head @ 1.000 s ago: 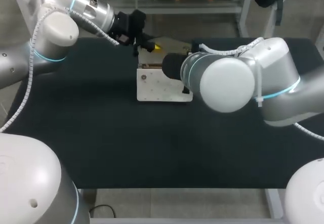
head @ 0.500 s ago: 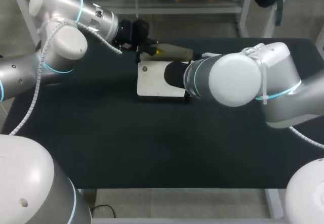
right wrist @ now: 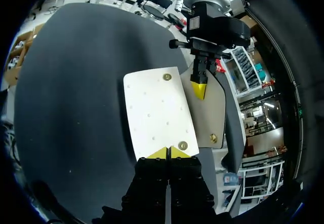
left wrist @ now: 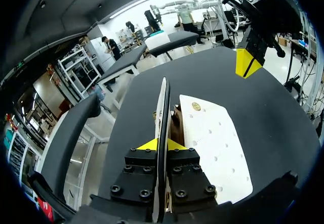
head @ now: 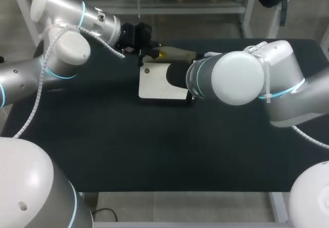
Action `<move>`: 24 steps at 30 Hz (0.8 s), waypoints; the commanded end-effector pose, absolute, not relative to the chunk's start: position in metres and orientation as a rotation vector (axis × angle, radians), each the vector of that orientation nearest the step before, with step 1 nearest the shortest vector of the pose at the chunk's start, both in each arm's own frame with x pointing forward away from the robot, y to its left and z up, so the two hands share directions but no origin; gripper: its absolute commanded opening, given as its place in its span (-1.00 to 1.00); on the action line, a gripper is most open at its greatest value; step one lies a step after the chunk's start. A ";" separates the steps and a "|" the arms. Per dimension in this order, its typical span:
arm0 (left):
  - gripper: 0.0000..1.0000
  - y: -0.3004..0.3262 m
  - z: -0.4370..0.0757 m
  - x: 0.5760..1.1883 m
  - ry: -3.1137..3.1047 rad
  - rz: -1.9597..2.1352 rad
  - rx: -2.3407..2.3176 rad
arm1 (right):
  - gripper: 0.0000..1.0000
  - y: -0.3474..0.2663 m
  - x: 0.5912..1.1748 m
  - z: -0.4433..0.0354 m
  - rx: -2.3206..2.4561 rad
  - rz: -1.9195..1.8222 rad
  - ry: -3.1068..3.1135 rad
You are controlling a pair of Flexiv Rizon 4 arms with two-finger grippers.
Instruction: Pick up the bag, open it, inspect its contents, close it, and place it on the opposite side
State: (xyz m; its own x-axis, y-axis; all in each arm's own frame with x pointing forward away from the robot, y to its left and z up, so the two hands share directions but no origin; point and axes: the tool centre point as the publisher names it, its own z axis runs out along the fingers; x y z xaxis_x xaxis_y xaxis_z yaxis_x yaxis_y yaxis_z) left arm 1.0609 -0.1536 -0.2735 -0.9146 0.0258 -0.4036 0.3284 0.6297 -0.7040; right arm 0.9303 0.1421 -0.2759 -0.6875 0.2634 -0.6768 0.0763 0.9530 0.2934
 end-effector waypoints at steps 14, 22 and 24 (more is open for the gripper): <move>-1.00 -0.145 -0.276 1.079 2.381 -1.153 0.331 | -1.00 0.152 0.911 -0.305 0.235 0.301 2.339; -1.00 -0.148 -0.298 1.061 2.424 -1.144 0.363 | -1.00 0.161 0.905 -0.321 0.204 0.300 2.345; -1.00 -0.148 -0.300 1.056 2.421 -1.137 0.370 | -1.00 0.163 0.903 -0.323 0.198 0.298 2.348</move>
